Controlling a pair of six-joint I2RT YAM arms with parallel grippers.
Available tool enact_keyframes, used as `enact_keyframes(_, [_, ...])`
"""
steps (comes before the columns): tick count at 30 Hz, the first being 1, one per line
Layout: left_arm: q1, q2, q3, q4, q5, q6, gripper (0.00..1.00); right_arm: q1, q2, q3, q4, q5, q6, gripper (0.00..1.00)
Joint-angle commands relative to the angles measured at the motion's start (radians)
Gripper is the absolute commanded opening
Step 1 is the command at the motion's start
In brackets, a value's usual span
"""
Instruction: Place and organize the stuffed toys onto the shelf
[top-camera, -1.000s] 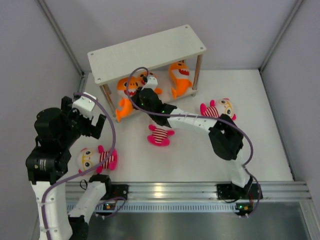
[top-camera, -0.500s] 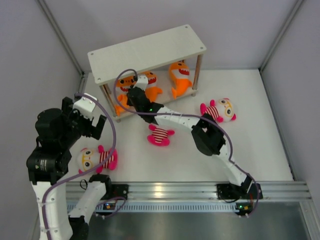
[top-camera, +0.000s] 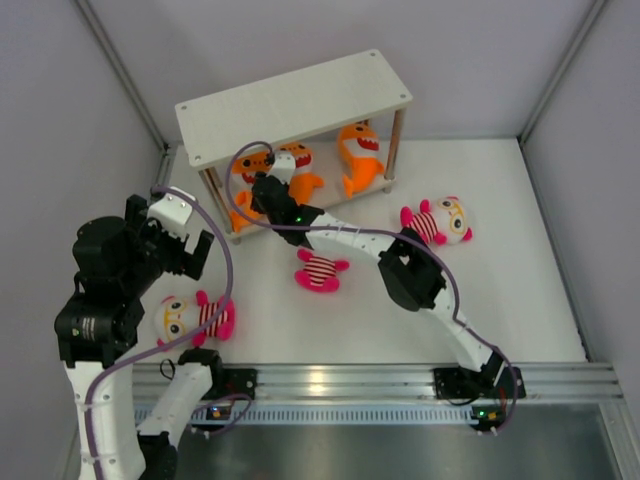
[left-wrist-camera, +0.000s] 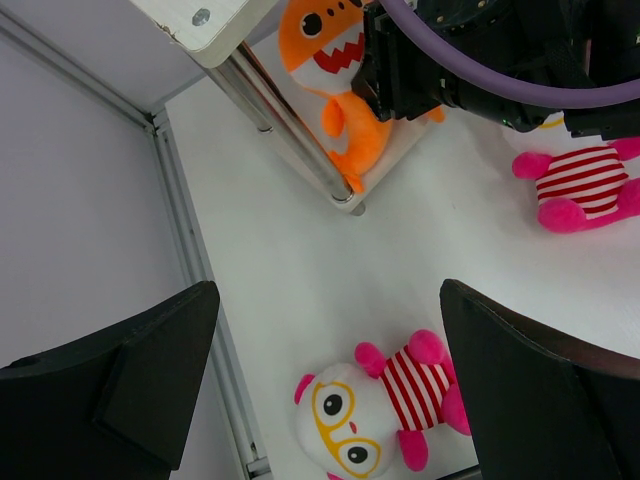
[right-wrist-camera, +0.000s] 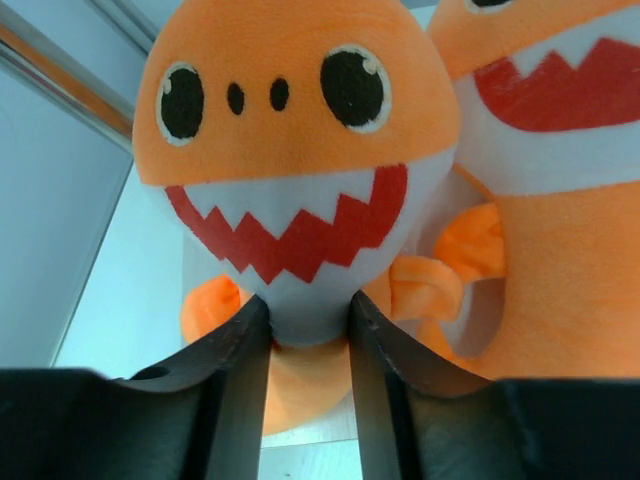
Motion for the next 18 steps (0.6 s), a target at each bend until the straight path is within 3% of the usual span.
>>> enact_keyframes(1, [-0.003, -0.006, -0.004, 0.026, 0.01, 0.001, 0.99, -0.004, 0.017, 0.031, -0.004, 0.013, 0.001, 0.39])
enact_keyframes(11, [-0.003, -0.006, -0.01, 0.026, 0.016, 0.004, 0.99, -0.015, -0.021, 0.003, 0.023, -0.033, -0.01, 0.52])
enact_keyframes(18, [-0.003, -0.006, -0.019, 0.024, 0.029, 0.001, 0.98, -0.015, -0.128, -0.121, 0.117, -0.062, -0.017, 0.53])
